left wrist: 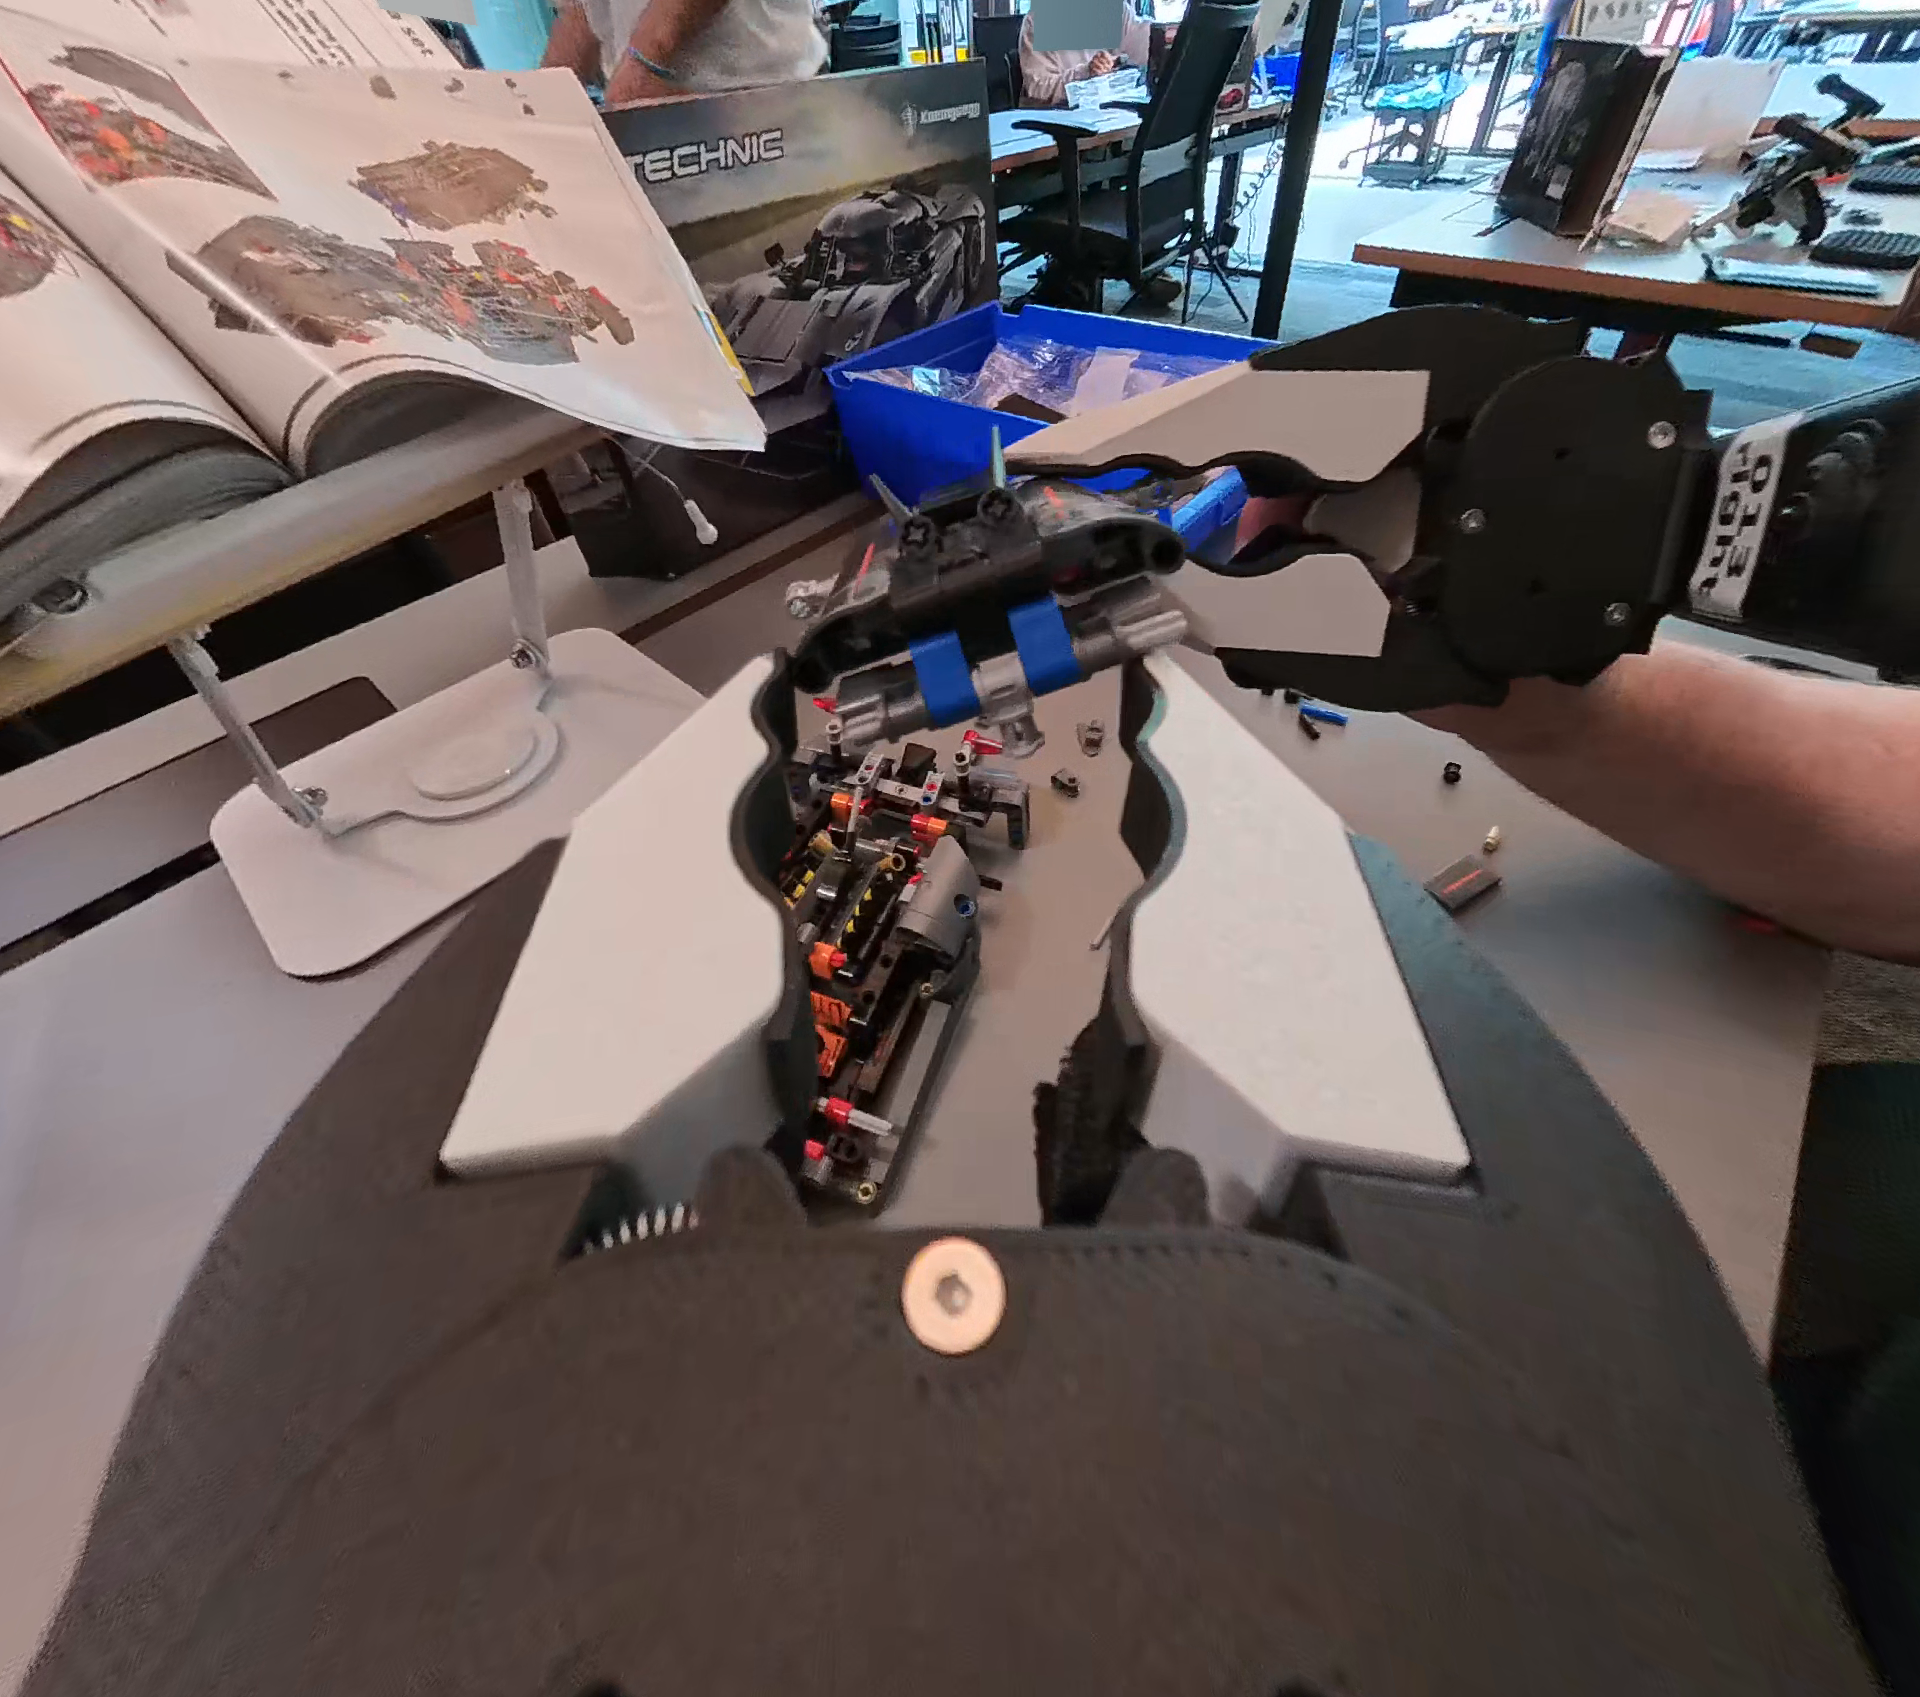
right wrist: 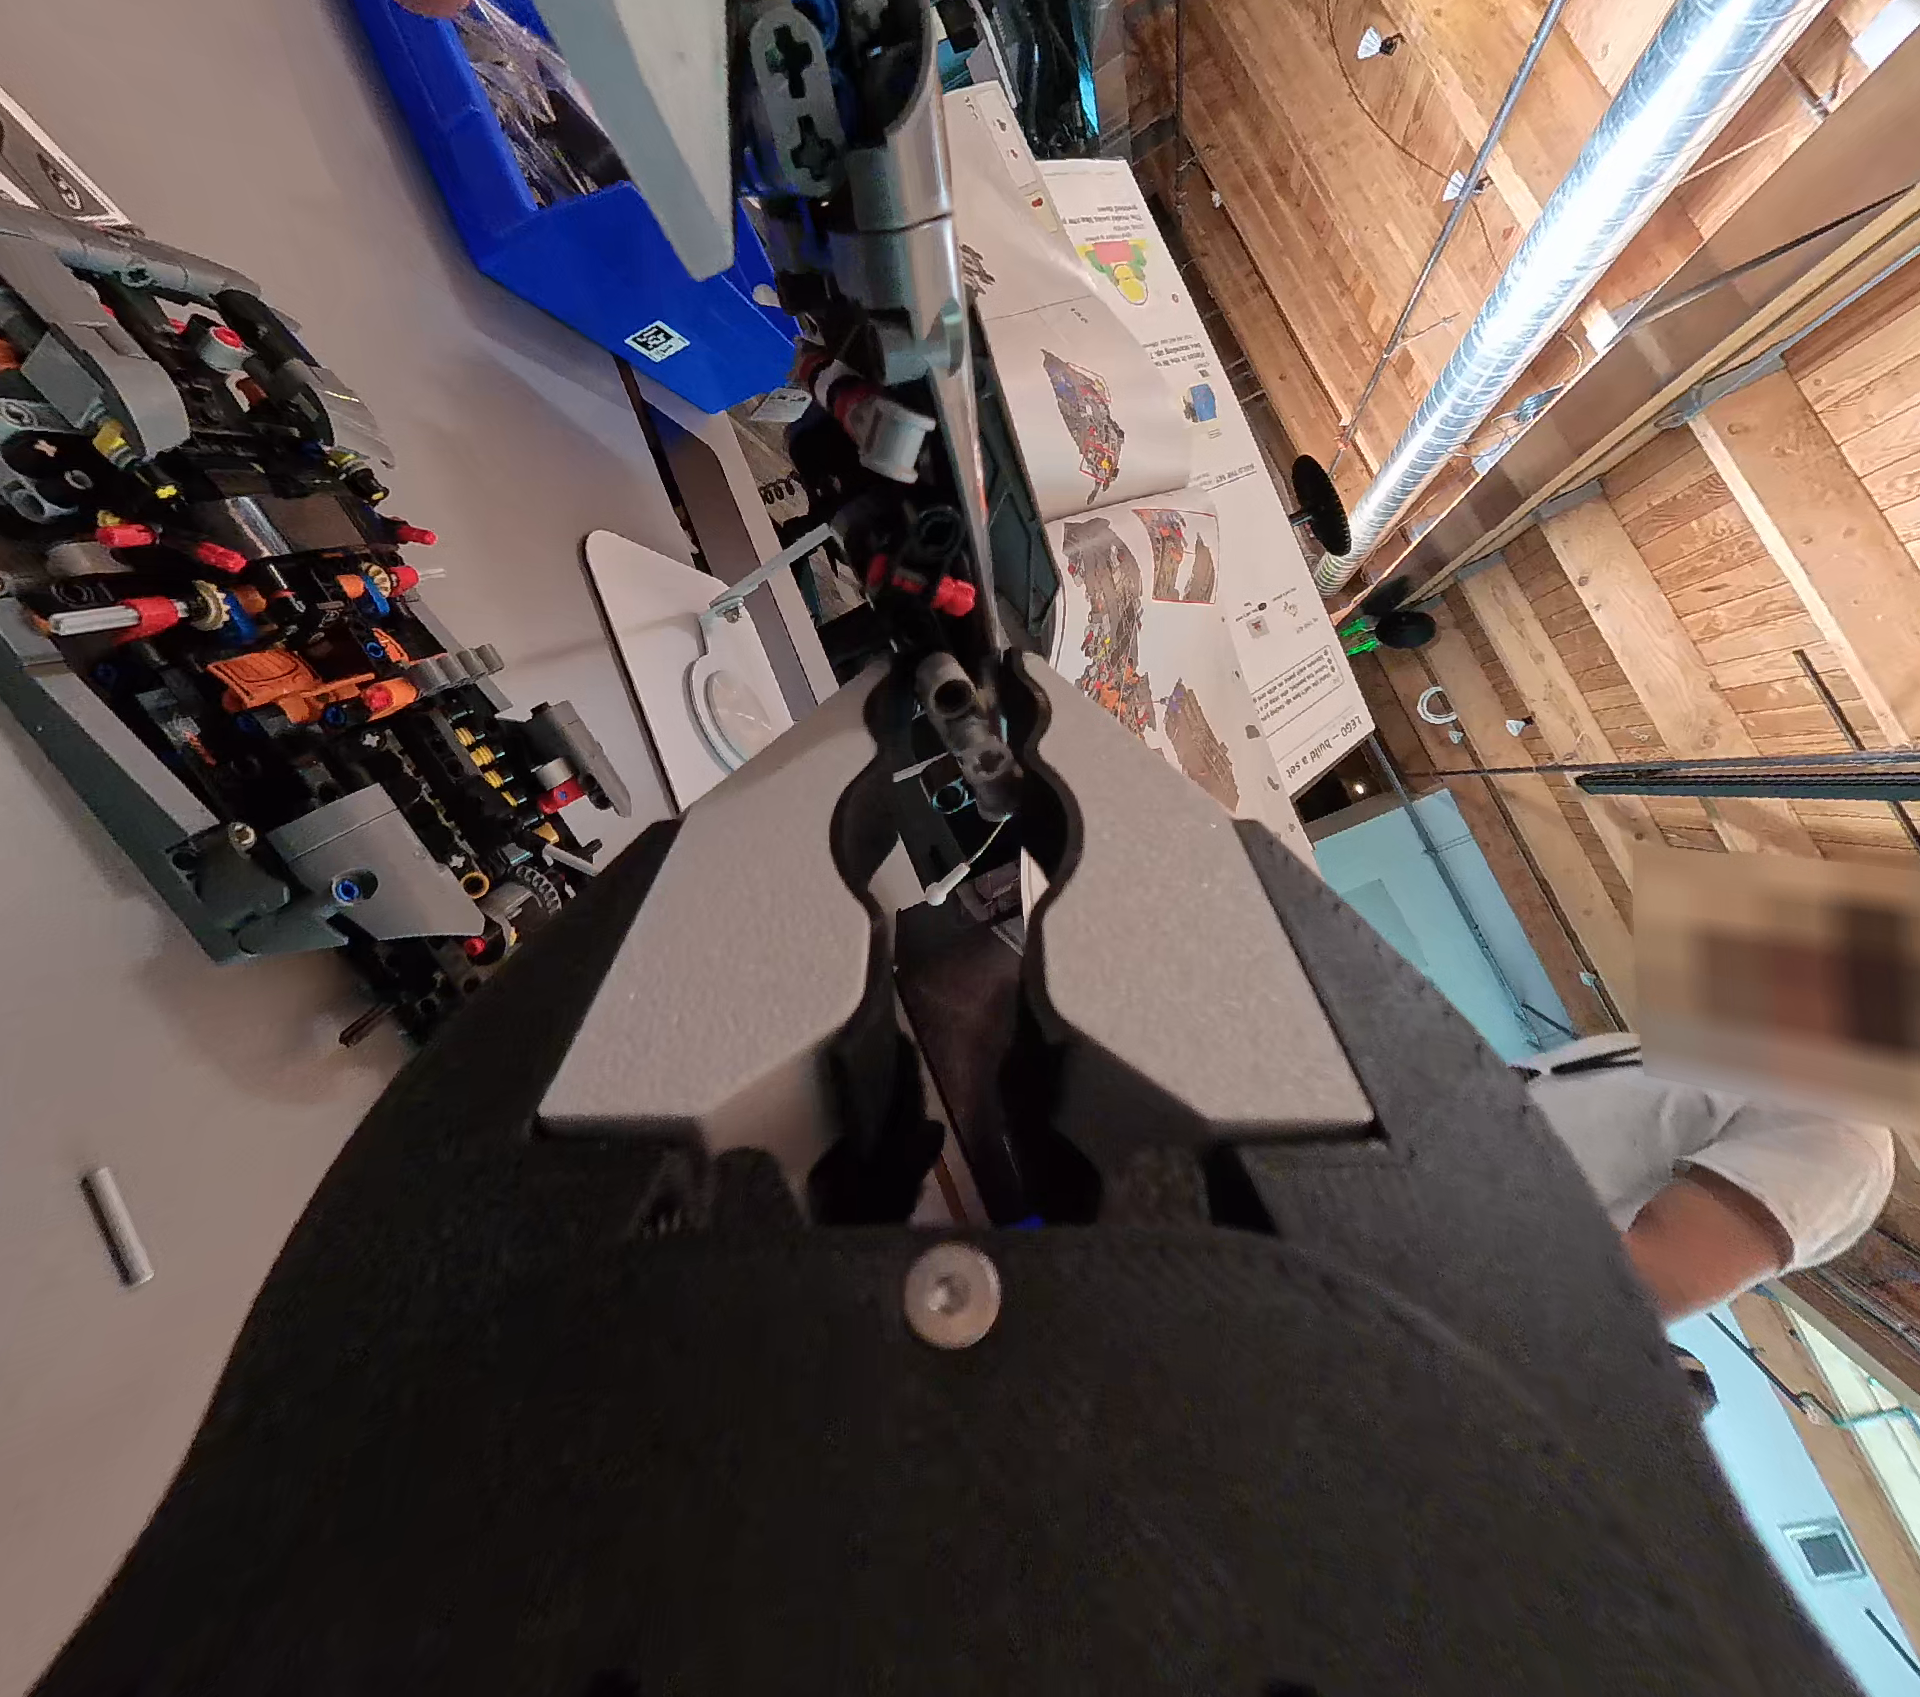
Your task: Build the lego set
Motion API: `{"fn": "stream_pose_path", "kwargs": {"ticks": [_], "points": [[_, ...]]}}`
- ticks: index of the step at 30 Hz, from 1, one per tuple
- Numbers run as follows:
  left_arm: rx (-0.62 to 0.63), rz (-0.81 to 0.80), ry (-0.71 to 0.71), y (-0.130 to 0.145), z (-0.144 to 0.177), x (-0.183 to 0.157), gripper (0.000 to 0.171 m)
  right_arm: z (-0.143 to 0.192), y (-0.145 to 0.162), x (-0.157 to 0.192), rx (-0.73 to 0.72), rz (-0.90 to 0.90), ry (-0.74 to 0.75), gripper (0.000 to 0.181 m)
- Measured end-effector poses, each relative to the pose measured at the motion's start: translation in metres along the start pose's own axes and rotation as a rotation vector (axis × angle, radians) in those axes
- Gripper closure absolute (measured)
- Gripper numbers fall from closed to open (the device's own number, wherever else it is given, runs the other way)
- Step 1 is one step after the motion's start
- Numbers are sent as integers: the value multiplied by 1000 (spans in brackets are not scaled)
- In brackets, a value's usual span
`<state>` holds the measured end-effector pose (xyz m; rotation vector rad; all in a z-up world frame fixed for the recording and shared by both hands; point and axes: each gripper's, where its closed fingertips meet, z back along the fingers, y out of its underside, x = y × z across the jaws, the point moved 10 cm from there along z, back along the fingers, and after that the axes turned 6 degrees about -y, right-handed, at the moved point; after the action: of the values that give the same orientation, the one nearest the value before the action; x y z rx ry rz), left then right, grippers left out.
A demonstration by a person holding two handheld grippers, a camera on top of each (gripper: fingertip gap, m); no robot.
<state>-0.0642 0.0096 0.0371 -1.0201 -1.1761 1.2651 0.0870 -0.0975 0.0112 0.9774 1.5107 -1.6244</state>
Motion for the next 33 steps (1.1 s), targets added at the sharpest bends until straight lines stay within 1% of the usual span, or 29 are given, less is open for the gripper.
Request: {"fn": "stream_pose_path", "kwargs": {"ticks": [7,10,13,15,17,19,23,29,33], "points": [[-33,-16,1,2,0,1,113,0,0,-2,-21,-44,-3,163],[-50,-27,7,3,0,3,113,0,1,-3,-23,-68,-16,153],[-78,-27,31,4,-1,6,113,0,3,-4,-31,-71,-18,152],[-74,-20,52,5,-2,9,113,-1,4,-5,-32,-79,-31,150],[-82,-22,69,6,-4,10,113,-1,6,-5,-37,-88,-36,153],[-82,-25,90,7,-6,12,113,-1,7,-5,-35,-91,-46,162],[-78,-34,109,9,-9,15,113,-3,9,-5,-22,-90,-52,165],[-89,-17,140,13,-16,21,113,-4,13,-5,-12,-102,-46,164],[-90,-31,155,15,-20,21,113,-4,15,-9,-16,-132,-40,159]]}}
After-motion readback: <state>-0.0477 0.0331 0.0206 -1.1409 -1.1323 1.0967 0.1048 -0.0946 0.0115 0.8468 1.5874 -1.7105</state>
